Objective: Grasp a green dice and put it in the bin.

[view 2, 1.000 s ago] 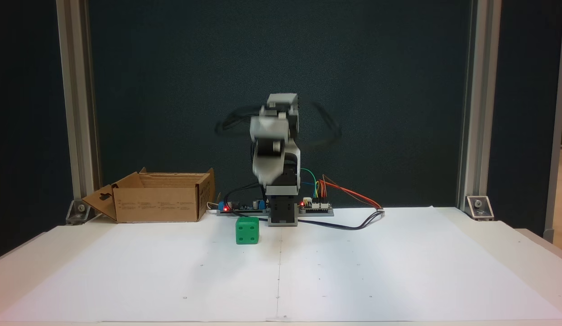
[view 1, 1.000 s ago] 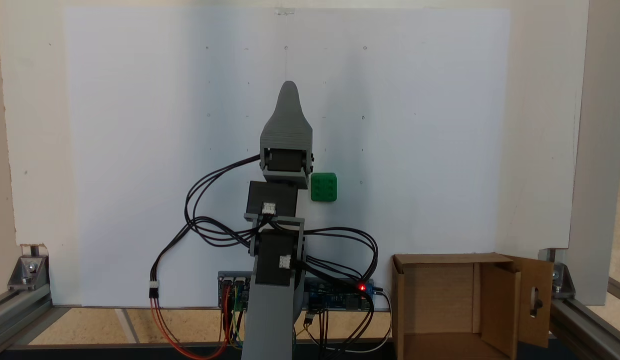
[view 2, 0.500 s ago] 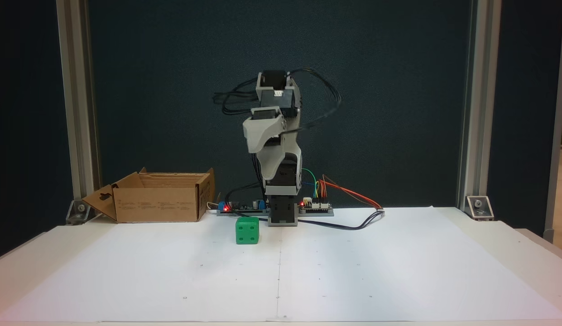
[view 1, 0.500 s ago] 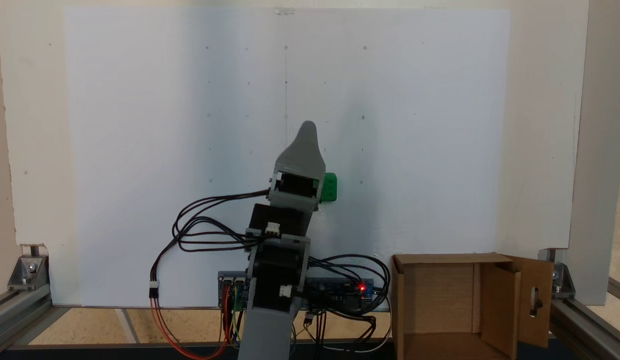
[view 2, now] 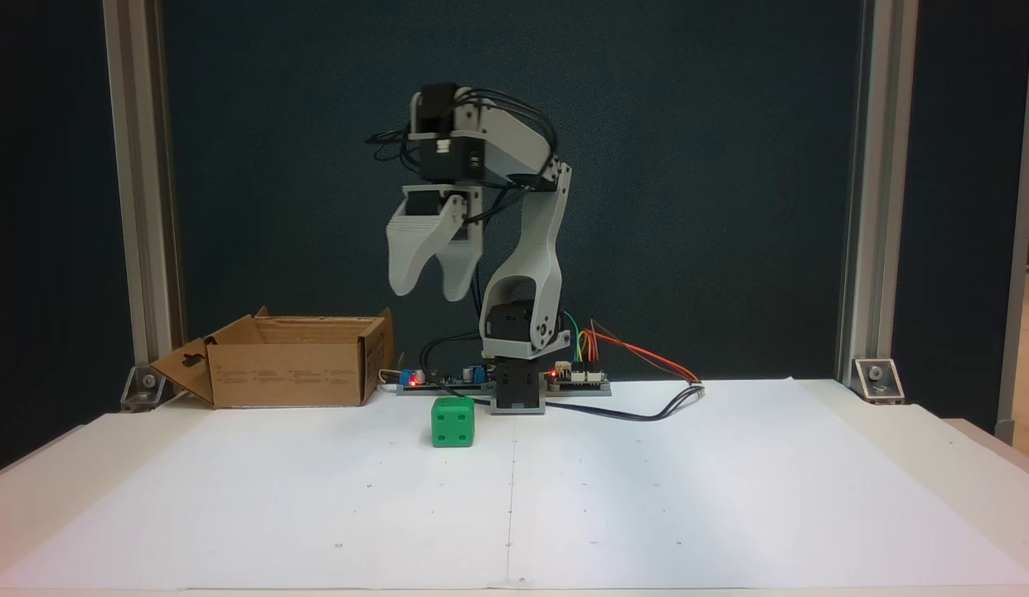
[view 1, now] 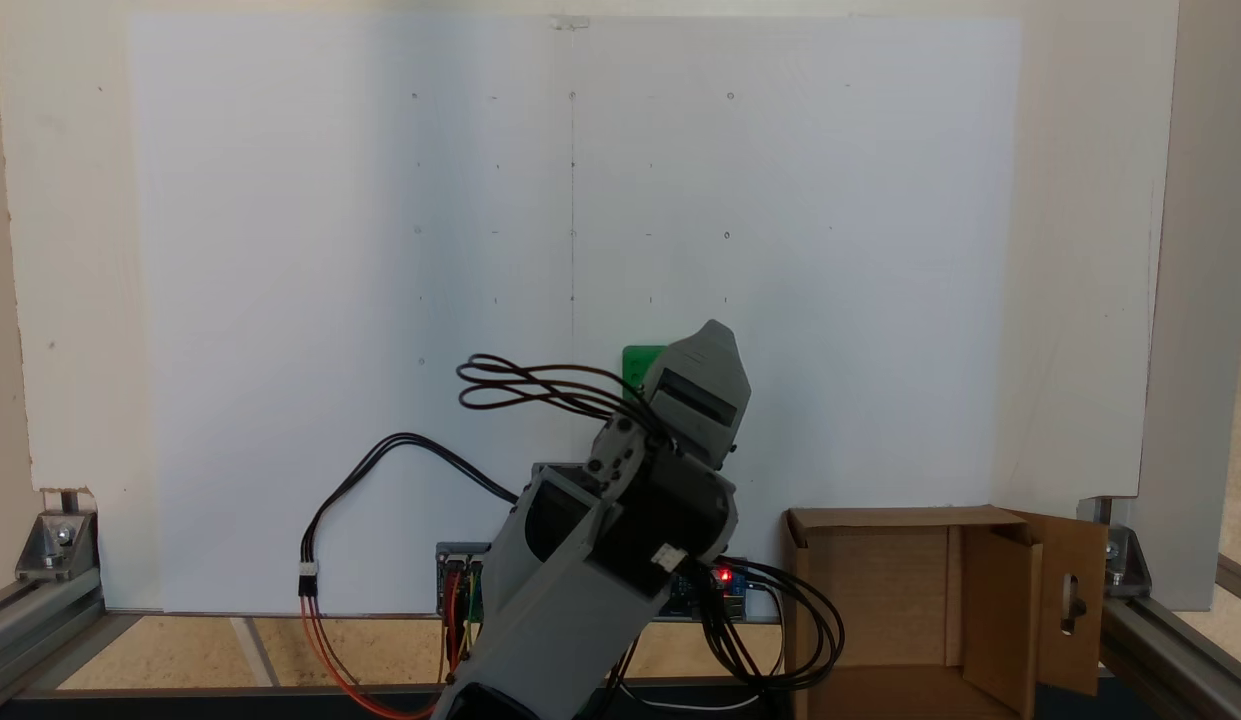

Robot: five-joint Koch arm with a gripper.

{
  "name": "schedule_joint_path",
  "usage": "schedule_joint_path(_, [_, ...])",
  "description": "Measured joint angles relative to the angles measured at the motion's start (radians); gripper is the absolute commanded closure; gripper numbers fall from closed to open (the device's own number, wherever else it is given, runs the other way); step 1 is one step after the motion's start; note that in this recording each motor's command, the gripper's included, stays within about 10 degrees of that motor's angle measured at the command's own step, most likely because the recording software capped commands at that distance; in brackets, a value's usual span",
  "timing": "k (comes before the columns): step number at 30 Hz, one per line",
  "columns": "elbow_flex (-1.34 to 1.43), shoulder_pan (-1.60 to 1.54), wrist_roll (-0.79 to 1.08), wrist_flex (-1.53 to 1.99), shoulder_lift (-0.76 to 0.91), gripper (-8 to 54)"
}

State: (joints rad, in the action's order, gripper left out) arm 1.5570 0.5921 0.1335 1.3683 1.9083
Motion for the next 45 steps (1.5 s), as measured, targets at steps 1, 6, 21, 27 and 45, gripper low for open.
schedule_joint_path(1, [-0.002,0.012,0.041,0.0,-0.006,-1.7])
schedule_joint_path(6, [-0.002,0.071,0.218,0.0,-0.006,-1.8])
schedule_joint_path(21, [0.118,0.143,0.431,0.002,-0.026,-2.5])
schedule_joint_path(27, [0.23,0.095,0.443,0.0,0.011,-2.5])
schedule_joint_path(45, [0.379,-0.037,0.446,-0.104,0.123,-2.5])
